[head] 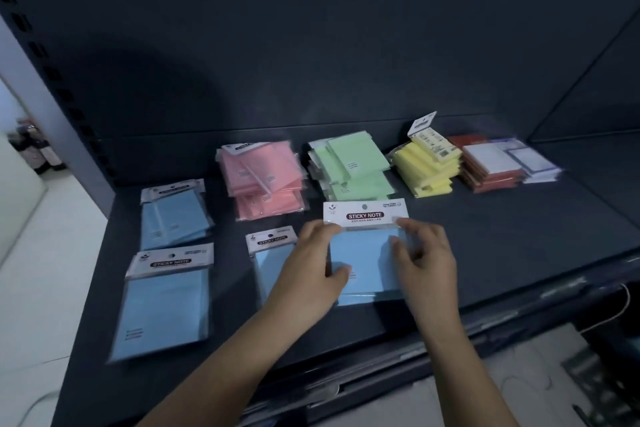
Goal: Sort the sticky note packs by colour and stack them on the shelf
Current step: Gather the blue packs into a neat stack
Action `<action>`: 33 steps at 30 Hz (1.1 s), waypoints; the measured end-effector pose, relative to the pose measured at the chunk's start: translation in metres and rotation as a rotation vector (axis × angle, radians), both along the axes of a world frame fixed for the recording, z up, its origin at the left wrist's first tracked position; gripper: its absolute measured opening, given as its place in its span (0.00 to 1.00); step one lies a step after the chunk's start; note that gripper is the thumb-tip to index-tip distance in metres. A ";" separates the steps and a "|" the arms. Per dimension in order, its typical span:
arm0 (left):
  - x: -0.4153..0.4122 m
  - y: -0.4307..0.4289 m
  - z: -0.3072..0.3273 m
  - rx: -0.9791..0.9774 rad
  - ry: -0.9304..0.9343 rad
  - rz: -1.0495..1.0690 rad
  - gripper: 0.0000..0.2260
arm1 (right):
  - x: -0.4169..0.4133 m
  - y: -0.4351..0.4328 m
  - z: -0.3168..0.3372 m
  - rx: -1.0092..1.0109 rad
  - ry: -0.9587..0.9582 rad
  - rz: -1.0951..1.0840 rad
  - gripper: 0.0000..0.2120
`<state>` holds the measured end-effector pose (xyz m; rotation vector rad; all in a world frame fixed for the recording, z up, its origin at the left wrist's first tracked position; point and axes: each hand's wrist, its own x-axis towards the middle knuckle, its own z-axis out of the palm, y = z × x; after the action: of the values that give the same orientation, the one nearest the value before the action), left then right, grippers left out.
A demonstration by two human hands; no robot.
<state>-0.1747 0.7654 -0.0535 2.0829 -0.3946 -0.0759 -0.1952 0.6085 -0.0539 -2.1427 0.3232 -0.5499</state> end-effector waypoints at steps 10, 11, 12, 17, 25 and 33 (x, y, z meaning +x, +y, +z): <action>0.001 -0.018 -0.004 0.291 -0.008 -0.014 0.20 | -0.002 -0.008 -0.016 -0.164 0.190 -0.101 0.13; 0.001 -0.019 -0.004 0.311 -0.018 -0.009 0.20 | -0.002 -0.008 -0.016 -0.187 0.196 -0.104 0.13; 0.001 -0.019 -0.003 0.313 -0.032 0.000 0.20 | -0.002 -0.007 -0.014 -0.231 0.186 -0.114 0.13; 0.001 0.005 0.011 0.145 -0.222 0.115 0.14 | 0.001 0.017 0.004 -0.230 -0.147 0.015 0.11; 0.013 0.111 0.010 0.200 -0.073 0.638 0.17 | 0.031 0.124 0.014 0.044 0.079 0.621 0.14; 0.007 0.143 -0.003 0.095 0.227 0.567 0.24 | 0.065 0.195 0.008 0.041 0.453 0.689 0.26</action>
<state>-0.1680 0.9080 -0.0561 2.1759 0.3473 0.0083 -0.1305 0.8039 -0.0461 -2.1447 -0.1691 0.3352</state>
